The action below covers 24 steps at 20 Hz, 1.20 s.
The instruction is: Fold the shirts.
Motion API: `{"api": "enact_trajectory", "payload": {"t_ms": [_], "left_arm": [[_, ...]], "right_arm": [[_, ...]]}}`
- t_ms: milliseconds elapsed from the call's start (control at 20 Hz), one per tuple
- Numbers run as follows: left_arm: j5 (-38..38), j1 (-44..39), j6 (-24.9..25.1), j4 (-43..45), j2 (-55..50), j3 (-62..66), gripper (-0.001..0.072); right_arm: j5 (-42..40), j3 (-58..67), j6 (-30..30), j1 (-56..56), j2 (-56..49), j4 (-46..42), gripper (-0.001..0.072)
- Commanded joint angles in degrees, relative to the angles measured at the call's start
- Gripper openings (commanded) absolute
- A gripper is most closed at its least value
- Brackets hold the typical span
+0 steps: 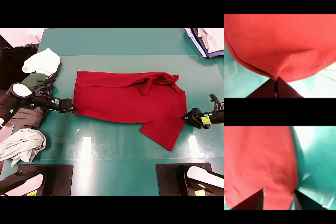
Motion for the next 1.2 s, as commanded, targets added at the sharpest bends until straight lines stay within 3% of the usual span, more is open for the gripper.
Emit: {"api": "enact_trajectory", "payload": {"t_ms": [0, 50, 100, 350, 650, 900, 1150], "left_arm": [[0.17, -0.04, -0.50, 0.00, 0.04, 0.13, 0.0023], [0.28, -0.02, -0.44, 0.00, 0.04, 0.13, 0.0023], [0.59, -0.02, -0.42, 0.11, 0.04, 0.22, 0.0024], [-0.17, -0.02, -1.38, 2.27, 0.22, 11.78, 0.0022], [-0.44, -0.02, -2.29, 4.09, 4.57, 45.83, 0.0023], [-0.83, -0.04, -2.38, 6.62, 10.32, 70.14, 0.0022], [3.82, -0.04, -5.14, 6.25, 20.94, 72.70, 0.0022]], "right_arm": [[-4.87, -0.33, -0.72, 2.16, -1.49, 0.13, 0.0249], [-5.16, -0.33, -0.96, 3.02, -1.49, 0.13, 0.0079], [-5.01, -0.26, -1.27, 3.67, -1.44, 0.20, 0.0016], [-1.38, 9.68, -1.03, 9.40, 5.55, 0.24, 0.0014], [-5.53, 37.92, 5.35, 16.04, 19.76, 0.13, 0.0014], [-6.73, 58.40, 5.53, 16.41, 28.35, -0.50, 0.0013], [-6.01, 69.55, 6.93, 16.41, 32.79, -4.00, 0.0011]]}}
